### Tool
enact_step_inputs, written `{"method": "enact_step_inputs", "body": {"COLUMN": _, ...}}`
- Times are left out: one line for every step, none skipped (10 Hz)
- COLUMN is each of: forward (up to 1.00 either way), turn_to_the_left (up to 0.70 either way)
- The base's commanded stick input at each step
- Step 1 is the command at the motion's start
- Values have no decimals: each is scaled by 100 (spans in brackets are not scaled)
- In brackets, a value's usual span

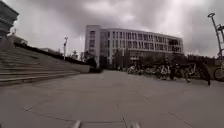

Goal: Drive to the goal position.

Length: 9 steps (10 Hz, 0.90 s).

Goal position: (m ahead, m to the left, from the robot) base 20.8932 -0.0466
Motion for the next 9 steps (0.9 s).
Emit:
{"method": "enact_step_inputs", "body": {"forward": 85, "turn_to_the_left": 0}}
{"method": "enact_step_inputs", "body": {"forward": 85, "turn_to_the_left": 0}}
{"method": "enact_step_inputs", "body": {"forward": 85, "turn_to_the_left": 0}}
{"method": "enact_step_inputs", "body": {"forward": 85, "turn_to_the_left": 0}}
{"method": "enact_step_inputs", "body": {"forward": 85, "turn_to_the_left": 0}}
{"method": "enact_step_inputs", "body": {"forward": 85, "turn_to_the_left": 0}}
{"method": "enact_step_inputs", "body": {"forward": 85, "turn_to_the_left": 0}}
{"method": "enact_step_inputs", "body": {"forward": 85, "turn_to_the_left": 0}}
{"method": "enact_step_inputs", "body": {"forward": 85, "turn_to_the_left": 0}}
